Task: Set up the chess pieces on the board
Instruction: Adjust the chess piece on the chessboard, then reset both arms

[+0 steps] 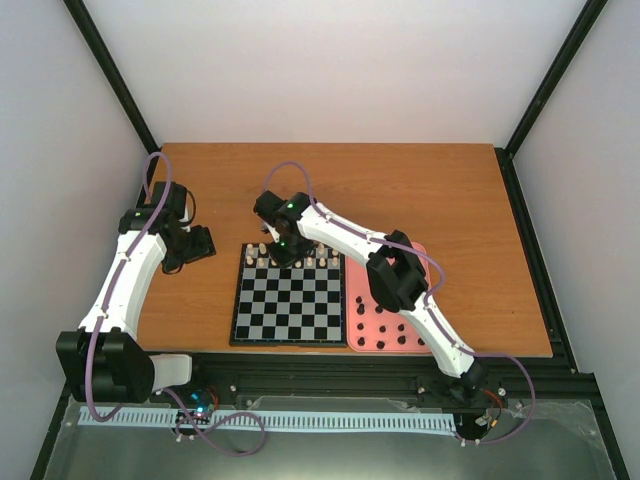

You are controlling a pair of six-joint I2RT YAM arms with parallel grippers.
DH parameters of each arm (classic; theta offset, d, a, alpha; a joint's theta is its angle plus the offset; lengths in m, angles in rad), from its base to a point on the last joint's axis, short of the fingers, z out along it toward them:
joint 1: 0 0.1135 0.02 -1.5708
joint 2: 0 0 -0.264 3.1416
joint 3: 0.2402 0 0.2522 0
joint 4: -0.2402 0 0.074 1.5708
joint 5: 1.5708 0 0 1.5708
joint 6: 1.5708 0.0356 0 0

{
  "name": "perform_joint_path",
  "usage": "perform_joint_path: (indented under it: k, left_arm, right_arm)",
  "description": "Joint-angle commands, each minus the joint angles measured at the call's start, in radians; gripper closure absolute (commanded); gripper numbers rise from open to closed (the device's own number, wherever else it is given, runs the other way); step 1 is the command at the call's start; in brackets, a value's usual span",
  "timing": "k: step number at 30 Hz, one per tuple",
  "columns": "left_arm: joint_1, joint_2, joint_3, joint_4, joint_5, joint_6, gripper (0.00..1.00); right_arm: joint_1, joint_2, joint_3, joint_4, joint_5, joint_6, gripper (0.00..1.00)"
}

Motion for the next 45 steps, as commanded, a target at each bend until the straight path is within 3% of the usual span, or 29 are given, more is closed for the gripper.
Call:
perform_joint_path:
  k: [1, 9, 17, 21, 26, 30, 32, 45]
  left_arm:
    - [0.007, 0.007, 0.033, 0.006, -0.006, 0.020, 0.26]
    - [0.007, 0.004, 0.036, 0.004, -0.001, 0.022, 0.24]
    - [0.008, 0.004, 0.062, 0.001, 0.010, 0.025, 0.00]
    - [0.007, 0.005, 0.082, -0.003, 0.004, 0.022, 0.00]
    - [0.008, 0.014, 0.109, -0.010, -0.001, 0.021, 0.00]
    - [0.007, 0.020, 0.128, -0.014, -0.006, 0.012, 0.00]
    - [0.007, 0.021, 0.142, -0.018, -0.029, 0.006, 0.00]
    - [0.008, 0.045, 0.219, -0.043, -0.094, -0.009, 0.00]
  right_arm:
    - [0.004, 0.017, 0.023, -0.014, 0.008, 0.001, 0.97]
    - [0.004, -0.050, 0.020, -0.052, 0.014, 0.003, 0.97]
    - [0.004, -0.188, 0.020, -0.095, 0.036, 0.016, 0.91]
    - [-0.003, -0.243, 0.011, -0.110, 0.079, 0.029, 0.79]
    - [-0.052, -0.296, -0.040, -0.104, 0.096, 0.046, 0.54]
    - [-0.116, -0.354, -0.095, -0.087, 0.133, 0.063, 0.25]
    - [-0.153, -0.381, -0.112, -0.080, 0.148, 0.068, 0.03]
    - [-0.377, -0.526, -0.261, -0.029, 0.176, 0.067, 0.00]
